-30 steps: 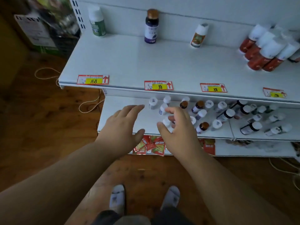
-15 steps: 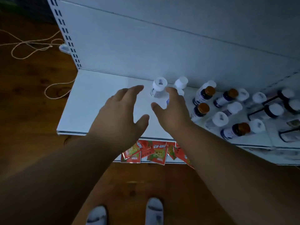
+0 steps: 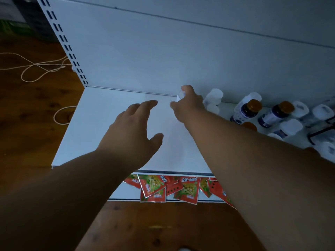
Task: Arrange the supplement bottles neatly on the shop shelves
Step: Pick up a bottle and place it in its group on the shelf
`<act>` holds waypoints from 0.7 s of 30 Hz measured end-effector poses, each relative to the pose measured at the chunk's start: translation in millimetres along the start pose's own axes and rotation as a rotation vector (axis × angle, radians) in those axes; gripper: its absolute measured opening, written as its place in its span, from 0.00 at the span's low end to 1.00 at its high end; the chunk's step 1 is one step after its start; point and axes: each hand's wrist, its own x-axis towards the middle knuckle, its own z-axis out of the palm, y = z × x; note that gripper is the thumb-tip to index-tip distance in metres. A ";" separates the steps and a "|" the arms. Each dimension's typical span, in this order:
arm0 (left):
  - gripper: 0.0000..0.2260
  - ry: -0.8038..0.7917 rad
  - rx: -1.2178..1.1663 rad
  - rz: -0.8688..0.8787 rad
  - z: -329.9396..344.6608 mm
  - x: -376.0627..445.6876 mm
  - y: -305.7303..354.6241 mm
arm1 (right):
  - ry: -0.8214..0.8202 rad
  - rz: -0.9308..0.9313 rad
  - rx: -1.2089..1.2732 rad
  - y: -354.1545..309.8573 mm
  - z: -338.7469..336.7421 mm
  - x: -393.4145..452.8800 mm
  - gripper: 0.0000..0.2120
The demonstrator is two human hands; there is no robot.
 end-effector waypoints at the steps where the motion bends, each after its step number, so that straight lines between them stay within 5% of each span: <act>1: 0.35 -0.006 0.011 0.005 0.1 2.3 -4.2 | 0.032 -0.013 0.004 0.8 2.0 2.9 0.24; 5: 0.34 0.016 0.001 -0.017 0.4 8.6 -15.7 | 0.143 -0.132 0.148 2.8 13.5 -2.3 0.13; 12: 0.42 -0.016 -0.225 -0.235 -1.2 -45.9 -13.4 | -0.161 0.111 1.075 18.6 18.6 -102.6 0.02; 21: 0.42 -0.202 -0.426 -0.190 -56.0 -135.0 65.6 | -0.422 0.268 1.438 20.3 -66.1 -230.6 0.10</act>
